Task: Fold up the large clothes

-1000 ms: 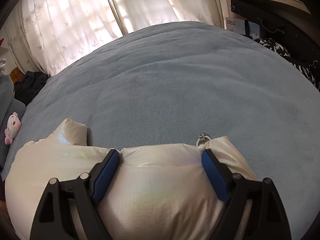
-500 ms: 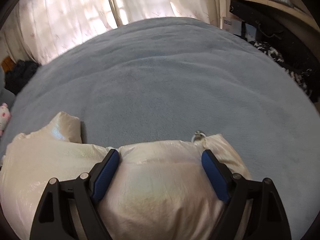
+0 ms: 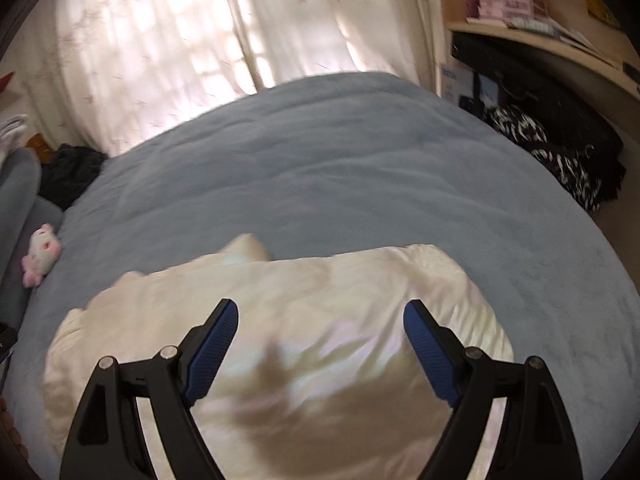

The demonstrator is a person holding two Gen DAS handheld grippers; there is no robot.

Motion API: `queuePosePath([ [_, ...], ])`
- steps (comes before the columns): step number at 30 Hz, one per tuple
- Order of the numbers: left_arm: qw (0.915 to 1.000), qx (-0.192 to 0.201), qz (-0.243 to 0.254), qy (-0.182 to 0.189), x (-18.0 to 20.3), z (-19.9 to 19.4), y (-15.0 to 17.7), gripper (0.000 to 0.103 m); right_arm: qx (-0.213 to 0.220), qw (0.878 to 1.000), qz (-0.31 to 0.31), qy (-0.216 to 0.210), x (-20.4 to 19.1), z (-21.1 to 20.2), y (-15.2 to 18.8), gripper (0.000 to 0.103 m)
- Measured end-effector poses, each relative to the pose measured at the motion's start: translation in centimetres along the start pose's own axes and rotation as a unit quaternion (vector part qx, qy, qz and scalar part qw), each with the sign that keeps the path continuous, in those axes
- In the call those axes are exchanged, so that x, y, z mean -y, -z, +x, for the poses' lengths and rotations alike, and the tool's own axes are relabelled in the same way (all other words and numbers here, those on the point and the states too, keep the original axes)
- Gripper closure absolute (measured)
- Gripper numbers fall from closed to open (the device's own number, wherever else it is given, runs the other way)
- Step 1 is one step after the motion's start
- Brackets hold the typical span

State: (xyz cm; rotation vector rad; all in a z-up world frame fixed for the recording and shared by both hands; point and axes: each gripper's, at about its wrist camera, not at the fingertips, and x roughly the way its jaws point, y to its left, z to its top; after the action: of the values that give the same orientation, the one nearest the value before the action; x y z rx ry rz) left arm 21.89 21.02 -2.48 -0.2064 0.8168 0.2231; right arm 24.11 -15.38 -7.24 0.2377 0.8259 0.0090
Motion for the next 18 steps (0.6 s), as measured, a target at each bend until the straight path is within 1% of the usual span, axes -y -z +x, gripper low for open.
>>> queuePosePath([
  [3, 0.9999, 0.003, 0.011, 0.012, -0.1, -3.2, 1.1, 0.001, 0.014, 1.0, -0.005, -0.025, -1.9, -3.3, 0.6, 0.018],
  [6, 0.9995, 0.005, 0.02, 0.025, -0.1, -6.2, 2.7, 0.001, 0.024, 0.999, -0.017, -0.035, -3.6, -6.1, 1.4, 0.018],
  [8, 0.9993, 0.002, 0.023, 0.031, -0.2, -7.5, 3.8, 0.001, 0.026, 0.998, -0.034, -0.042, -4.9, -8.0, 2.3, 0.018],
  [13, 0.9987, -0.016, 0.024, 0.042, -0.6, -9.6, 6.6, 0.001, 0.028, 0.996, -0.07, -0.052, -7.2, -10.9, 4.7, 0.018],
  [16, 0.9971, -0.037, 0.014, 0.066, -1.2, -9.9, 8.5, 0.001, 0.033, 0.994, -0.088, -0.059, -8.0, -12.1, 6.5, 0.018],
  [18, 0.9945, -0.06, 0.007, 0.086, -1.5, -9.7, 10.0, 0.001, 0.033, 0.992, -0.103, -0.059, -8.3, -12.4, 7.7, 0.018],
])
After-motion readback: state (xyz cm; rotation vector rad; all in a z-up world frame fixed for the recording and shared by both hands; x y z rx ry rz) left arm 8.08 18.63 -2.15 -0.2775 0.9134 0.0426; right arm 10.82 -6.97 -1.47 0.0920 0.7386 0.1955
